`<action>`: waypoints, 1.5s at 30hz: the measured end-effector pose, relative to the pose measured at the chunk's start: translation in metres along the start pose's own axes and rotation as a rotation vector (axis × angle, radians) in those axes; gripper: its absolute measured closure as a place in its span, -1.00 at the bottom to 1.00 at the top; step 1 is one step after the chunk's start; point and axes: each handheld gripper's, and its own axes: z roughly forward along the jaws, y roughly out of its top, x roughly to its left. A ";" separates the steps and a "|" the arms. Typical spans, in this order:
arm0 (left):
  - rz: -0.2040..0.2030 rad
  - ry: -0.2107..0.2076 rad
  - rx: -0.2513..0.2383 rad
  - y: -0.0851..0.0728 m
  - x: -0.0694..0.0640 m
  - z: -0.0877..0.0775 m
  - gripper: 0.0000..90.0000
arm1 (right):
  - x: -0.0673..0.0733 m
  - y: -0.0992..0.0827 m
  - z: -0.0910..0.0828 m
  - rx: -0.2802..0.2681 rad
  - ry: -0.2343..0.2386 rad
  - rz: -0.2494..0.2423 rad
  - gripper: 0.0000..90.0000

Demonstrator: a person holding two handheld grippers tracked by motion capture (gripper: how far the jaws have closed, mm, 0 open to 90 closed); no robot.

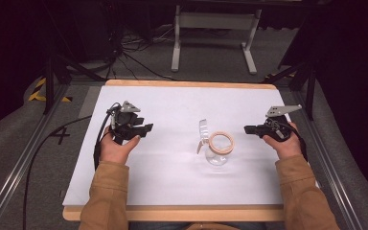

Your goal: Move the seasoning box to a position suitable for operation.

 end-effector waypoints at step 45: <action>0.078 -0.123 0.032 0.021 -0.050 -0.028 0.18 | 0.019 0.000 0.053 0.087 0.157 -0.070 1.00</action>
